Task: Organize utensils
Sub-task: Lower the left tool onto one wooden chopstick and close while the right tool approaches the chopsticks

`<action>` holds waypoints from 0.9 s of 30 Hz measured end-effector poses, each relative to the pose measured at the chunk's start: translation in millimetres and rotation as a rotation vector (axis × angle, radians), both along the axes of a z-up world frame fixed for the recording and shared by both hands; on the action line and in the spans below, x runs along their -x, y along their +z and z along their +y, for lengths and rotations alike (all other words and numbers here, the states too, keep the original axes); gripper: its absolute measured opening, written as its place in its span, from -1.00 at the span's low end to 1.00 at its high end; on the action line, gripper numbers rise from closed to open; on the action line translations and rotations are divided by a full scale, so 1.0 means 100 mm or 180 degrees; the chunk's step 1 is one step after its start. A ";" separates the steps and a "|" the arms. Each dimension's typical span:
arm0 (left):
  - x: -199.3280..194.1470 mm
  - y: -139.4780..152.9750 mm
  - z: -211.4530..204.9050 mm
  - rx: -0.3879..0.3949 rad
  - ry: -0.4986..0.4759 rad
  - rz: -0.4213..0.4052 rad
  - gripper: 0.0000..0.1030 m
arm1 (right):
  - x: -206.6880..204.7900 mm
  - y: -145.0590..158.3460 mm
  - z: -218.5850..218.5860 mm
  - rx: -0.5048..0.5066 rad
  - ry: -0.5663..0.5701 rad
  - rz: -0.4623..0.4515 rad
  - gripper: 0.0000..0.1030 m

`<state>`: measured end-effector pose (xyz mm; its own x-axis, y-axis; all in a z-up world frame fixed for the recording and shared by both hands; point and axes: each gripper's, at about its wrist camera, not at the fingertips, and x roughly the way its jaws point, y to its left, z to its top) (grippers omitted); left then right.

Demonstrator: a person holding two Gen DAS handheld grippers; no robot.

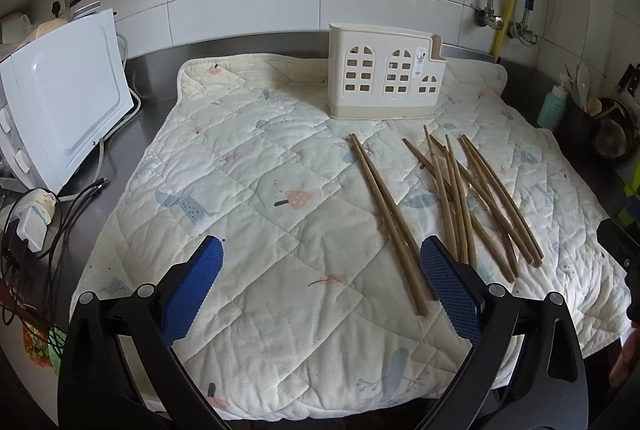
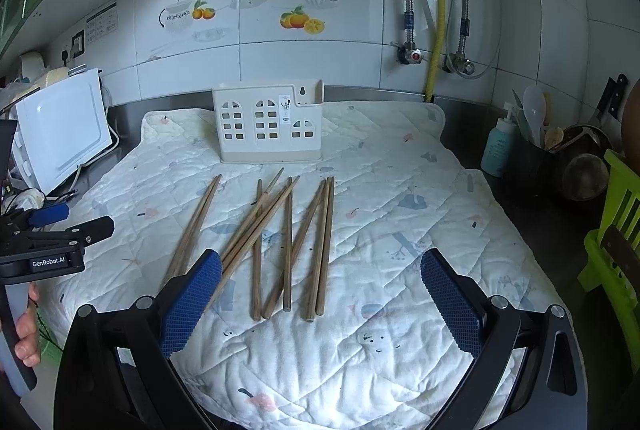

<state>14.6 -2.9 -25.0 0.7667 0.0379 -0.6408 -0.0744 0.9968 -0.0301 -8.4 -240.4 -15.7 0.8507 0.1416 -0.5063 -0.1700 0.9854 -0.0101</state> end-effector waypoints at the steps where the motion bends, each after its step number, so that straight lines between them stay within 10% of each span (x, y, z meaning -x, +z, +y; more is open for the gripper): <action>1: -0.01 -0.03 -0.03 -0.0002 -0.0013 0.0020 0.88 | 0.00 -0.02 -0.01 -0.0009 -0.0005 0.0010 0.87; 16: -0.22 -0.42 -0.38 0.0247 -0.0356 0.0326 -0.40 | -0.13 -0.25 -0.15 -0.0146 -0.0001 0.0173 0.86; 27: -0.38 -0.57 -0.50 0.0154 -0.0246 0.0455 -0.53 | -0.22 -0.37 -0.20 -0.0262 0.0053 0.0231 0.86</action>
<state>52.2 -52.7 -82.5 0.6670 -0.0514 -0.7433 -0.0045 0.9973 -0.0729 13.4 -260.2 -52.8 0.8094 0.1990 -0.5525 -0.1836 0.9794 0.0838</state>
